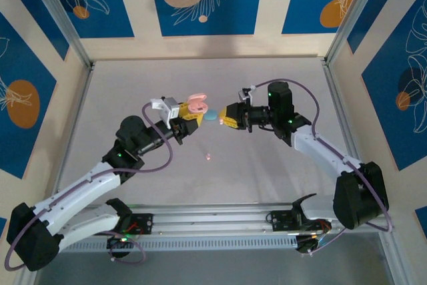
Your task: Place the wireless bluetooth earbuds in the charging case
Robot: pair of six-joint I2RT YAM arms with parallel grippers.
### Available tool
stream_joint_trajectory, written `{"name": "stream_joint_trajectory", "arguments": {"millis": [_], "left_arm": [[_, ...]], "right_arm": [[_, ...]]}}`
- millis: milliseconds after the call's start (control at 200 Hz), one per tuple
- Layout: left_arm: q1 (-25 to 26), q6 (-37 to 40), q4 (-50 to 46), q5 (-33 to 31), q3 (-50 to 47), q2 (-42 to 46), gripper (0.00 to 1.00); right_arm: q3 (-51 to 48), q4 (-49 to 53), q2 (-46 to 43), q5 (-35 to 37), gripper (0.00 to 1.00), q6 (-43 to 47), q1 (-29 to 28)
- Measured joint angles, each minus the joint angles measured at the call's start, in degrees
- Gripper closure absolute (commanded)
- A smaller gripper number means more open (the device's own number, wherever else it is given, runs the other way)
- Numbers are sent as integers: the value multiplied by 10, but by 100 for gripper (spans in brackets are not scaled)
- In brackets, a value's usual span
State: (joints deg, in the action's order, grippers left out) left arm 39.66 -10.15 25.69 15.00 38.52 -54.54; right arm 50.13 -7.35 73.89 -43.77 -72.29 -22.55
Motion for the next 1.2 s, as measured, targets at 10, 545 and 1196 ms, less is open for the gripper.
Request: {"name": "stream_joint_trajectory", "arguments": {"millis": [10, 545, 1196], "left_arm": [[0, 0, 0, 0, 0, -1, 74], [0, 1, 28, 31, 5, -63, 74], [9, 20, 87, 79, 5, -80, 72]], "right_arm": [[-2, 1, -3, 2, 78, -1, 0], [49, 35, -98, 34, 78, -21, -35], [109, 46, -62, 114, 78, 46, -94]]}}
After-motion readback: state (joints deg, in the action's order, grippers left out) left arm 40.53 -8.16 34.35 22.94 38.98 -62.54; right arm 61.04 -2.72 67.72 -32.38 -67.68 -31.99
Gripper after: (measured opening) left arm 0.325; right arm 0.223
